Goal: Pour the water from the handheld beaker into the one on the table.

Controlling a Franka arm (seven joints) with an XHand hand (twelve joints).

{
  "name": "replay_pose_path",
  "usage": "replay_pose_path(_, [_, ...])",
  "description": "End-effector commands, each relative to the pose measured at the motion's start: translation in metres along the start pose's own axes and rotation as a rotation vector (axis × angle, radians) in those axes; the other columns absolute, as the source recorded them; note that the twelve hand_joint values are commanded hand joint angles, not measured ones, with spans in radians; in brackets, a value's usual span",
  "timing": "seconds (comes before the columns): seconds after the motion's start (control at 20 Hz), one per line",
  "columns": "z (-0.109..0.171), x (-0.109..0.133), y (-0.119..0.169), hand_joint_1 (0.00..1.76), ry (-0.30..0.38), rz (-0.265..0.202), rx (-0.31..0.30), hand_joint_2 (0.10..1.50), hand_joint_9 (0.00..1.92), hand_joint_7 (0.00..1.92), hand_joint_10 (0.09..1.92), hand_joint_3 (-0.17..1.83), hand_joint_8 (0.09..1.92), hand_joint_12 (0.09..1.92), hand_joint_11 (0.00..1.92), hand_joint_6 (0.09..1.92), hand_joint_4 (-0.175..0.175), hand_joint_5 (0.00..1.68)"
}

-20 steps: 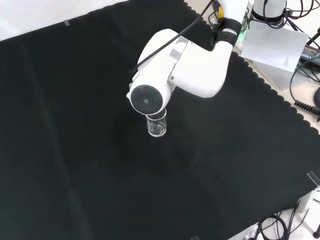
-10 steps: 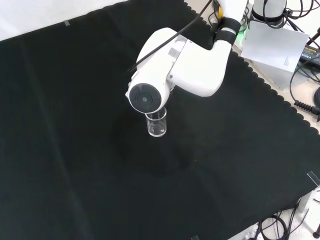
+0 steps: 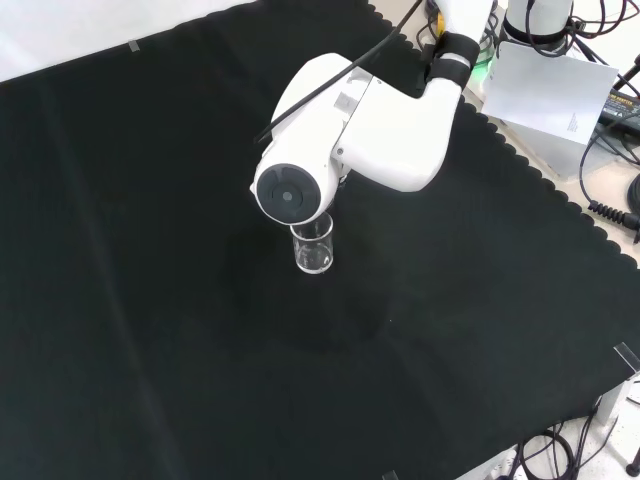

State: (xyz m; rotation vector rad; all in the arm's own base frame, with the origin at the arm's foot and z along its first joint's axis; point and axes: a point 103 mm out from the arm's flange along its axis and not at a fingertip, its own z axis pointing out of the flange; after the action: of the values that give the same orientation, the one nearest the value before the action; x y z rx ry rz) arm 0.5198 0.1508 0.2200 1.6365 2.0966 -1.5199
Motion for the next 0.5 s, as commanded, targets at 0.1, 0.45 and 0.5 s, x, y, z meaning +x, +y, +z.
replay_pose_path(0.1, [-0.0003, -0.0005, -0.0002, 1.28, -0.003, 0.001, 0.001, 1.12, 1.32, 1.3, 1.03, -0.17, 0.64, 0.79, 1.07, 1.02, -0.128, 0.97])
replay_pose_path(0.45, [0.0048, -0.0082, 0.001, 1.28, 0.018, -0.012, -0.006, 1.12, 1.32, 1.3, 1.03, -0.17, 0.64, 0.79, 1.07, 1.02, -0.128, 0.97])
replay_pose_path(0.5, [0.0058, -0.0095, 0.0012, 1.28, 0.017, -0.011, -0.005, 1.12, 1.32, 1.3, 1.03, -0.17, 0.64, 0.79, 1.07, 1.02, -0.128, 0.97])
